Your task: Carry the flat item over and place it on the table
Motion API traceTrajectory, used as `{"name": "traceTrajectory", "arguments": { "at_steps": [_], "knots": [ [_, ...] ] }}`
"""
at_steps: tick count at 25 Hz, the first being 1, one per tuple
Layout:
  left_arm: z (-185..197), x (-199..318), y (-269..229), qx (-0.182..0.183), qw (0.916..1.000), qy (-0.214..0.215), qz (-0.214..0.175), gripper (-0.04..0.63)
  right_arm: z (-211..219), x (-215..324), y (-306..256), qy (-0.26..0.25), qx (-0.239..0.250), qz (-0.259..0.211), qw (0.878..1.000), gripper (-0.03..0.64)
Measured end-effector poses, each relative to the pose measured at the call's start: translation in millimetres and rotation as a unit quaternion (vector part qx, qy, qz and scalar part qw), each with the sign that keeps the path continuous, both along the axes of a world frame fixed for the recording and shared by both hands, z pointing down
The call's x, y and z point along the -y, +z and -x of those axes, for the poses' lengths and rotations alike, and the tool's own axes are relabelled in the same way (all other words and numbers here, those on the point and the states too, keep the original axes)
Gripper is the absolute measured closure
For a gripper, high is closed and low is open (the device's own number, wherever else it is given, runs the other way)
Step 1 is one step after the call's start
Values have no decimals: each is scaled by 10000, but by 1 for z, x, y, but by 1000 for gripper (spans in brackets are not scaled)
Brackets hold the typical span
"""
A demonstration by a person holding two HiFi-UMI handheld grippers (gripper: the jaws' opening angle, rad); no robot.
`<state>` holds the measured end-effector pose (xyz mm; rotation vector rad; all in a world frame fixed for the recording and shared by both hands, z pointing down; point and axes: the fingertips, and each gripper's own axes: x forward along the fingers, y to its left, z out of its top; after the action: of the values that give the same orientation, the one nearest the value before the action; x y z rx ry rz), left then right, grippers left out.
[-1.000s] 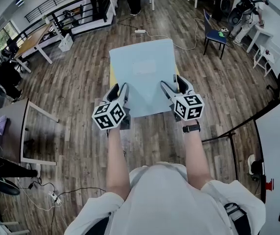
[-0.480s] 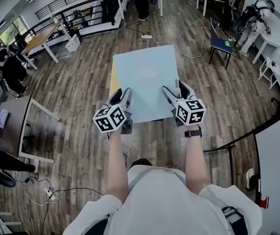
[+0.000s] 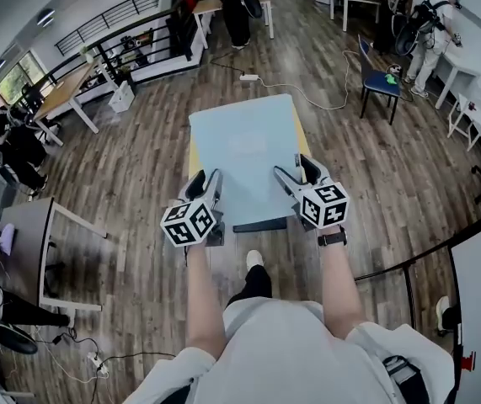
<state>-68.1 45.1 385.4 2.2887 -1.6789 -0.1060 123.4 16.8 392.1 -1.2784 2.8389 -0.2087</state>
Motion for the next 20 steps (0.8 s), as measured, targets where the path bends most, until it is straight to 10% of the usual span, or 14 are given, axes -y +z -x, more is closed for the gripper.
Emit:
{"name": "traceTrajectory", "arguments": {
  "at_steps": [13, 20],
  "knots": [
    [75, 197, -21, 248, 9987, 341, -274, 426, 77, 187, -15, 278, -103, -131, 9995, 331],
    [105, 258, 20, -7, 9979, 569, 305, 419, 102, 245, 17, 307, -256, 521, 9978, 331]
  ]
}}
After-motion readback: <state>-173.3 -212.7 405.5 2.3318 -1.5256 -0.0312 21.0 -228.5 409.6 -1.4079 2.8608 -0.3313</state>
